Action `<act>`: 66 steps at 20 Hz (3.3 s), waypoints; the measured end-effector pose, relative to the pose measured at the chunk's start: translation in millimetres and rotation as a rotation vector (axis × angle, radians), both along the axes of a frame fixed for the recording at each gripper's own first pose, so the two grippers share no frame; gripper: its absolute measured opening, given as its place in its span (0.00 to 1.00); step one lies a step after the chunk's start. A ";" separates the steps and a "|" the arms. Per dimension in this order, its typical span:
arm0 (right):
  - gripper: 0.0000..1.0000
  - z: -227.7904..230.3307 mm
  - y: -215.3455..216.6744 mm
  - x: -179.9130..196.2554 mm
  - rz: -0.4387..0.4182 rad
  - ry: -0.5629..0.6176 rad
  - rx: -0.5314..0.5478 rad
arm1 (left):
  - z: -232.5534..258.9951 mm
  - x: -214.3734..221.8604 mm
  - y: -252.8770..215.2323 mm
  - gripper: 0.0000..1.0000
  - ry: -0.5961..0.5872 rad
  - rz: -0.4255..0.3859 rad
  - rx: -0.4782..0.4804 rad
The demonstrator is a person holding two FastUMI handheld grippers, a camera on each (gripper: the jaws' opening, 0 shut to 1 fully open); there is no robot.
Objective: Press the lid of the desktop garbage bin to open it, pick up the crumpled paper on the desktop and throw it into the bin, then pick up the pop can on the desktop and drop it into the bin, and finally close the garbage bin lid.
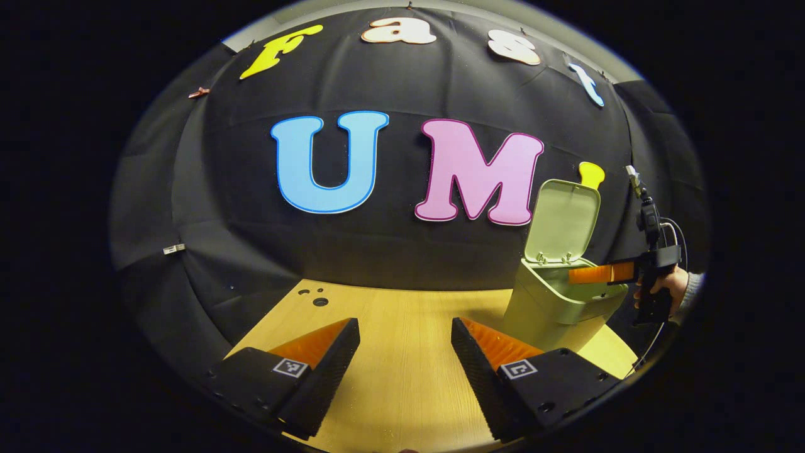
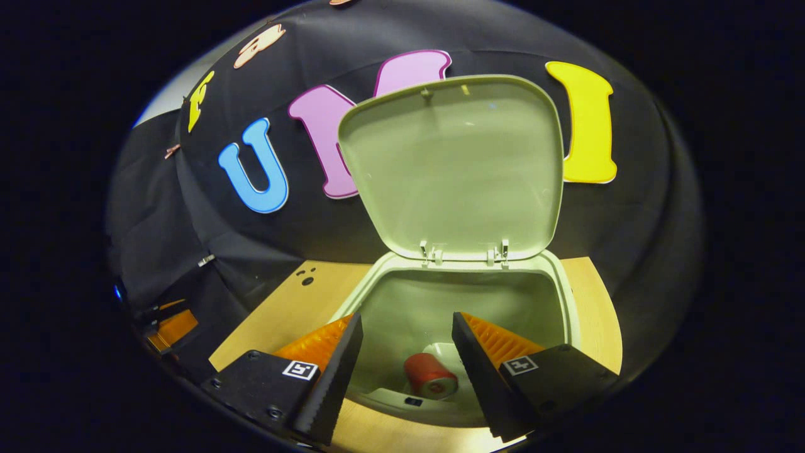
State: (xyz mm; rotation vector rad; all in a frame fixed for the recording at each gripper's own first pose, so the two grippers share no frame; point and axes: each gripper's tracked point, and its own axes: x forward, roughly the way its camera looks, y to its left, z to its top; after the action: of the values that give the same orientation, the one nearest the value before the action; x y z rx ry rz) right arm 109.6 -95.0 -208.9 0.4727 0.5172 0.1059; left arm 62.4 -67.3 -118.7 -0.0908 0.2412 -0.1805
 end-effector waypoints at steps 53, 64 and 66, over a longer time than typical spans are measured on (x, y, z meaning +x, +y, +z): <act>0.98 133.6 -70.1 46.3 -0.095 -0.220 -0.184 | 29.5 -64.2 -0.4 0.95 -0.066 0.004 -0.009; 1.00 85.2 -53.2 -0.5 -0.059 -0.137 -0.281 | 30.7 -55.0 -23.8 0.95 -0.075 -0.068 -0.019; 1.00 75.2 -46.1 -6.3 -0.048 -0.118 -0.276 | 30.7 -56.1 -23.7 0.95 -0.075 -0.071 -0.020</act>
State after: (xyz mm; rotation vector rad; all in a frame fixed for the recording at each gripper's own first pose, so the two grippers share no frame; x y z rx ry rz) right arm 103.3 -141.0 -133.7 0.2079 0.3971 0.0151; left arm 6.3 -91.0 -88.0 -0.0953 0.1684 -0.2564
